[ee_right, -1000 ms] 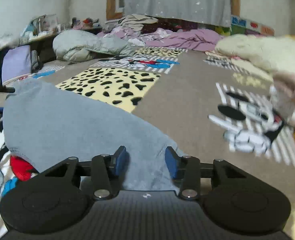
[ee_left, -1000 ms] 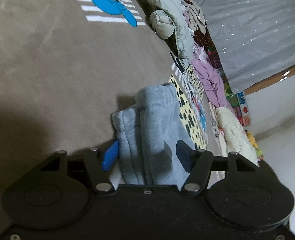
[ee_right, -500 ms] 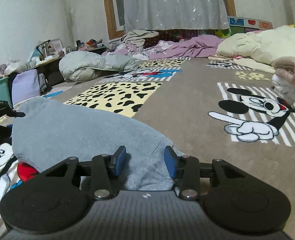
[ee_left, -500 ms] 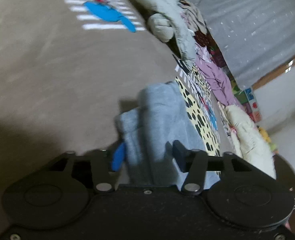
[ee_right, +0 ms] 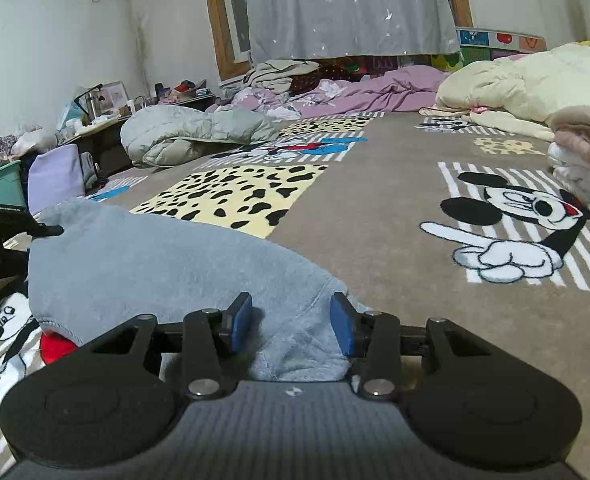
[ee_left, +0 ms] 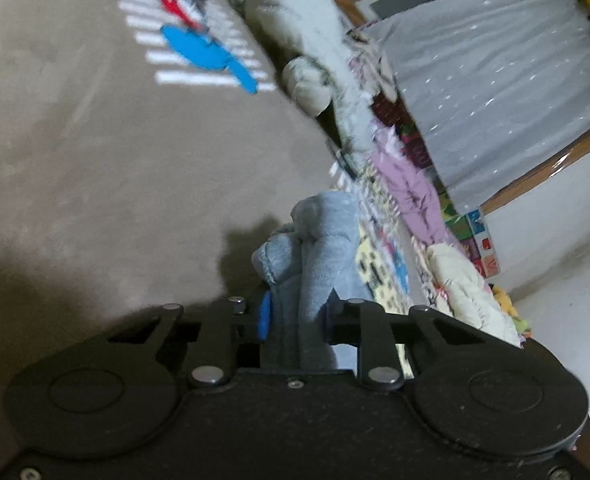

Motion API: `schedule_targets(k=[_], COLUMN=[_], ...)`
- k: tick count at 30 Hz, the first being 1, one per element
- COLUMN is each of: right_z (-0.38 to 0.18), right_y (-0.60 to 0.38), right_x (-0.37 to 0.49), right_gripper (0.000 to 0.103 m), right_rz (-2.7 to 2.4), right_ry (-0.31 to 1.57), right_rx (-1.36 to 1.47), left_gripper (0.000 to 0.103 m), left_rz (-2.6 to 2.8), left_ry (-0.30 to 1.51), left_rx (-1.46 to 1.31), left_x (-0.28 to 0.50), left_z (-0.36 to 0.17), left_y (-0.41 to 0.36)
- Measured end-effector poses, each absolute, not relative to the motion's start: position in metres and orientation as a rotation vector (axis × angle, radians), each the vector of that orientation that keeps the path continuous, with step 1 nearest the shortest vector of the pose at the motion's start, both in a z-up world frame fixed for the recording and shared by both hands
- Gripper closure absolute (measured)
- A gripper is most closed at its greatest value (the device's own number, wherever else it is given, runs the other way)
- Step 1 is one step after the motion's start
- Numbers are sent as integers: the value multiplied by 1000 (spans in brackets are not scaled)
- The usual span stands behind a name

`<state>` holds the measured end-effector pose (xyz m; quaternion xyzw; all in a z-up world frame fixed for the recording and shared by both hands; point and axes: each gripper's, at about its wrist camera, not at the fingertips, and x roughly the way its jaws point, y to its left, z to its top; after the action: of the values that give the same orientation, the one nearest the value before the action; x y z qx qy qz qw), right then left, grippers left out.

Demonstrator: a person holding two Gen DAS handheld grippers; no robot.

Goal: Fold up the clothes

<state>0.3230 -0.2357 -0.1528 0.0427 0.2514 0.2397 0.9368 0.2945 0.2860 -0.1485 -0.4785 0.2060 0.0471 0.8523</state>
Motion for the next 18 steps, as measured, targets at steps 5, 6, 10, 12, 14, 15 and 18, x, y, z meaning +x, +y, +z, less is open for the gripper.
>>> schedule_targets(k=[5, 6, 10, 12, 14, 15, 18], right_z=[-154, -154, -154, -154, -153, -151, -152], right_y=[-237, -239, -245, -248, -254, -260, -279], right_x=[325, 326, 329, 330, 333, 335, 339], right_gripper=[59, 59, 58, 59, 59, 59, 60], right_rz=[499, 504, 531, 544, 558, 565, 582], right_ry=[521, 525, 542, 550, 558, 561, 558], right_rx=[99, 109, 163, 190, 236, 268, 420], left_gripper=[83, 83, 83, 83, 83, 83, 83], left_rz=[124, 122, 112, 116, 117, 110, 109], left_ry=[336, 318, 266, 252, 237, 234, 237], left_rx=[-864, -840, -643, -497, -368, -325, -152], left_x=[278, 274, 260, 254, 248, 246, 245], left_z=[-98, -87, -47, -31, -22, -20, -25], left_y=[242, 231, 177, 140, 102, 86, 28])
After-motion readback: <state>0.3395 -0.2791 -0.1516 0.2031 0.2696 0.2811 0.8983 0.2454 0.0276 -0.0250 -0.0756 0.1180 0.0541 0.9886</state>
